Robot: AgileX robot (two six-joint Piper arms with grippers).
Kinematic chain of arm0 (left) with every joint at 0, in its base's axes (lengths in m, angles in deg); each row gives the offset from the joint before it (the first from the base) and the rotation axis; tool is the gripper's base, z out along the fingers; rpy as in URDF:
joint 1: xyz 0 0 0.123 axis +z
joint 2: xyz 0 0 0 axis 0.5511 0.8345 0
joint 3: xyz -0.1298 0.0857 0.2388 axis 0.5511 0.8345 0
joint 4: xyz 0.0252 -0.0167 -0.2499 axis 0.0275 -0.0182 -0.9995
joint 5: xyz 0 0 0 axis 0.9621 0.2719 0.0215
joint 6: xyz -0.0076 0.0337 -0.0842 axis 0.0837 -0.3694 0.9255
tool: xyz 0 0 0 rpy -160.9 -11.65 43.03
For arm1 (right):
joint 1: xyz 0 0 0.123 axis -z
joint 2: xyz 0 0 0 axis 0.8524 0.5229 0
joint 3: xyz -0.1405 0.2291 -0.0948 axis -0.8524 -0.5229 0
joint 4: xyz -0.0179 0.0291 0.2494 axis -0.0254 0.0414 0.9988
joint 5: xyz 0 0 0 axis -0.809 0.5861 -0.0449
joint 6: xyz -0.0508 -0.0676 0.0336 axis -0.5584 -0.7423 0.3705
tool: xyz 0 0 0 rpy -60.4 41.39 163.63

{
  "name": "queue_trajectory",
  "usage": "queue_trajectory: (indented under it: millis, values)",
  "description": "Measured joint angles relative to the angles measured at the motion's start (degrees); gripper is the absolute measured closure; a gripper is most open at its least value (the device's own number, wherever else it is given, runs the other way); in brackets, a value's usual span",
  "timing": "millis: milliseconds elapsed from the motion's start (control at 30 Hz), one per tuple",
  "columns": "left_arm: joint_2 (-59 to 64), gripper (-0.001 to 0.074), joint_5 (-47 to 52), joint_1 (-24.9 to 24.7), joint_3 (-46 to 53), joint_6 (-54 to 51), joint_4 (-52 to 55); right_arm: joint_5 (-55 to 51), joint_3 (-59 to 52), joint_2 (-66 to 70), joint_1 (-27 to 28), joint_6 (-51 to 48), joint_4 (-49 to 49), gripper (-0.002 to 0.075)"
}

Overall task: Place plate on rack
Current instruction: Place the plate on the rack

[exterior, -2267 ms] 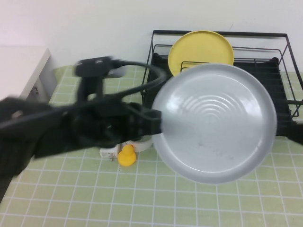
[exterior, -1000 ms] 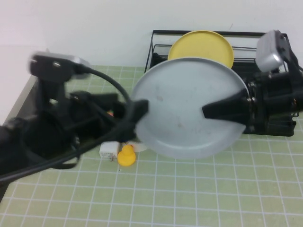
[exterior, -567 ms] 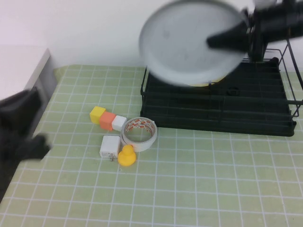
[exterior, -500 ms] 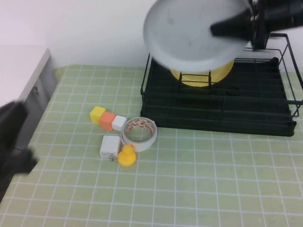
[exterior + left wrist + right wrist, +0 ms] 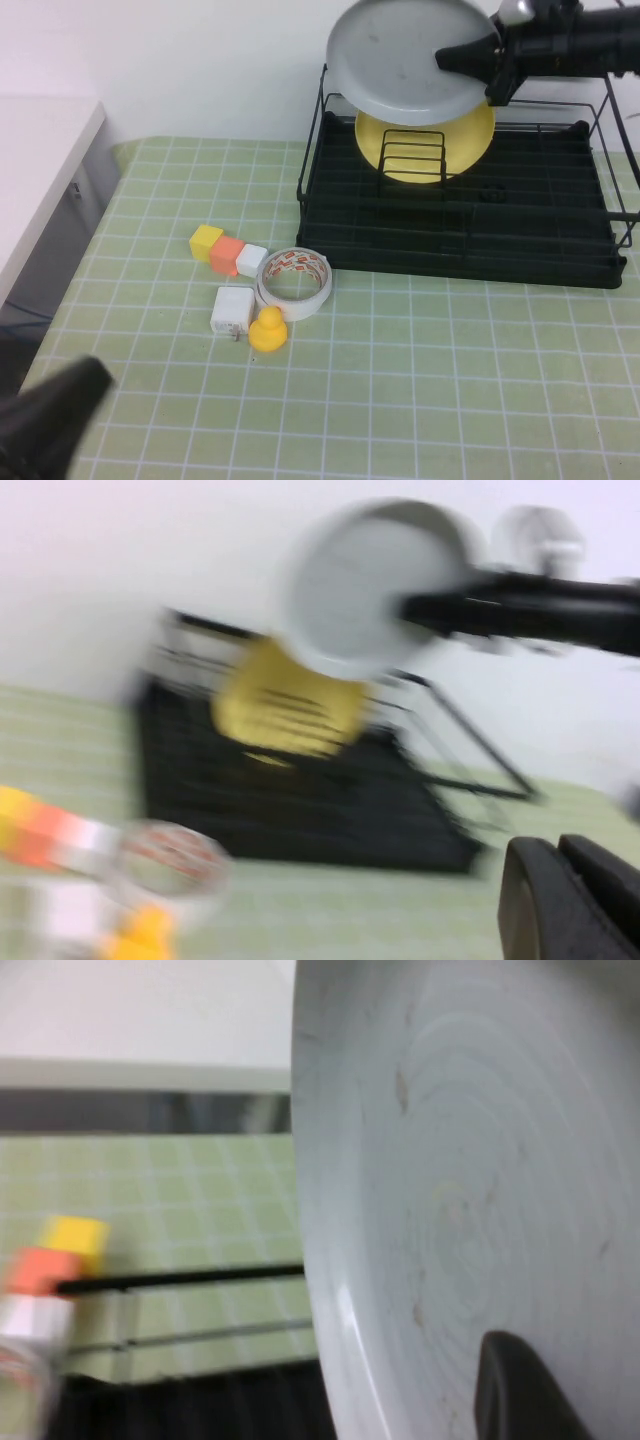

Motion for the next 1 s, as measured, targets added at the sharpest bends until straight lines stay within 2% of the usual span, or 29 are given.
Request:
queue_trajectory:
  millis: [267,1000]
  values:
    - [0.0,0.0735,11.8,0.0,2.6,5.5,1.0,5.8,1.6,6.7,0.2,-2.9,1.0,0.0578]
    - [0.0,0.0736,14.3,0.0,2.8,8.1,1.4,8.1,4.1,8.2,1.1,-10.1,3.1,0.0578]
